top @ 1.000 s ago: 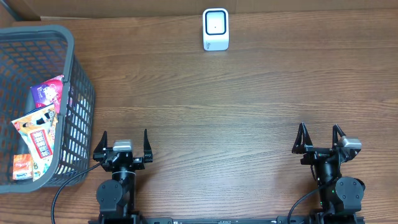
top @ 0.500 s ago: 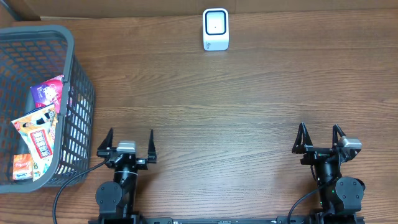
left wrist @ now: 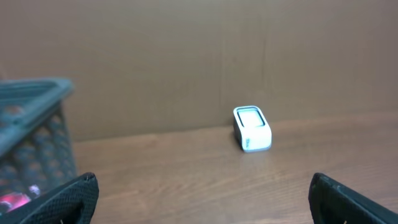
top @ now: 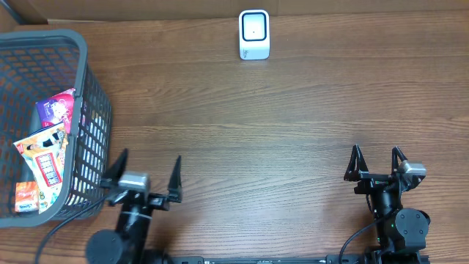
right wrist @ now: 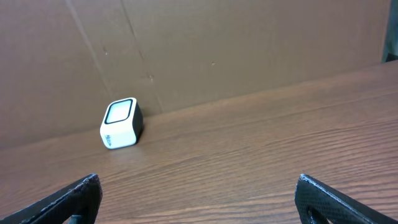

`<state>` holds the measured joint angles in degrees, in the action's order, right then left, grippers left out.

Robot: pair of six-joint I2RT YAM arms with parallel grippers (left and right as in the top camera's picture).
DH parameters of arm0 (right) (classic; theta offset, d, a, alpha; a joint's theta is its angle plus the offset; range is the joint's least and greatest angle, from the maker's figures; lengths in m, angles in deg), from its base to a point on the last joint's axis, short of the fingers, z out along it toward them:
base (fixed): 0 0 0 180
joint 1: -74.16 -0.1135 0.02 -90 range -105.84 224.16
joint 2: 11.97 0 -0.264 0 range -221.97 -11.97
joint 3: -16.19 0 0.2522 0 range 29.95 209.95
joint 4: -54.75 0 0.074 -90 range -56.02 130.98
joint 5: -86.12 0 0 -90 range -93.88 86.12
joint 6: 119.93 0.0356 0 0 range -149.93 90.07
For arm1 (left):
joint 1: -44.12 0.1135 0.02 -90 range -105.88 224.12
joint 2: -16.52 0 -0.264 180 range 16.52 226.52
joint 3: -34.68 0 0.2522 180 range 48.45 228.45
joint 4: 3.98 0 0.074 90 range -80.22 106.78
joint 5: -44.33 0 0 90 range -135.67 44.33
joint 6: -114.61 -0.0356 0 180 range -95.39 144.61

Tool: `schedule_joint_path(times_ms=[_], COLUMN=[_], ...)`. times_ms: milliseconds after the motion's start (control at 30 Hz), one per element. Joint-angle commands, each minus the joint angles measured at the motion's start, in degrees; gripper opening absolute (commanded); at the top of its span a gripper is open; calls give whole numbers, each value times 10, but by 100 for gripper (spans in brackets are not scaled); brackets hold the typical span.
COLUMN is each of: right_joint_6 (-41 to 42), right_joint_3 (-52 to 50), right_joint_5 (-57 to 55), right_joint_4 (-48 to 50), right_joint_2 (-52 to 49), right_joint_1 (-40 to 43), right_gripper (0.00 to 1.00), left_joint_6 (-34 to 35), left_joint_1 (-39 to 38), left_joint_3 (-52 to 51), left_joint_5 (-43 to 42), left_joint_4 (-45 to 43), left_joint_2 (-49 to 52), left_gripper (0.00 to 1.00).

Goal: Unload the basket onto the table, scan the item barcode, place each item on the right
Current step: 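Move the left gripper over the basket and reach down into it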

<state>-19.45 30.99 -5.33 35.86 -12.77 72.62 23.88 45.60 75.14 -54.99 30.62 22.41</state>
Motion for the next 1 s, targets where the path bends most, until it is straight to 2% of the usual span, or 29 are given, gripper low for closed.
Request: schedule_joint_path(times_ms=[0,67,200,333,500,667,767,867,967], right_joint_6=[-1,-1,-1,-1,-1,-1,-1,-1,-1], right_joint_3=[-6,-6,-6,-6,-6,-6,-6,-6,-6], right_joint_5=[0,0,0,0,0,0,0,0,0], right_joint_4=[4,4,4,4,4,4,4,4,4], right_joint_2=[6,6,6,6,6,6,6,6,6], right_joint_1=[2,2,2,2,2,2,2,2,2], right_gripper=[100,100,100,100,100,100,100,100,100], left_joint_6=[32,34,5,0,-6,-32,-4,43,85], left_joint_1=[-4,-4,-4,-4,-3,8,40,97,163], left_joint_3=[115,186,328,408,556,788,915,1013,1048], left_joint_5=[43,41,-18,-43,62,180,260,257,256], left_joint_4=[59,117,254,278,330,466,530,576,603], left_joint_2=[79,136,242,304,397,558,647,724,772], left_gripper=[100,100,100,100,100,100,100,100,100])
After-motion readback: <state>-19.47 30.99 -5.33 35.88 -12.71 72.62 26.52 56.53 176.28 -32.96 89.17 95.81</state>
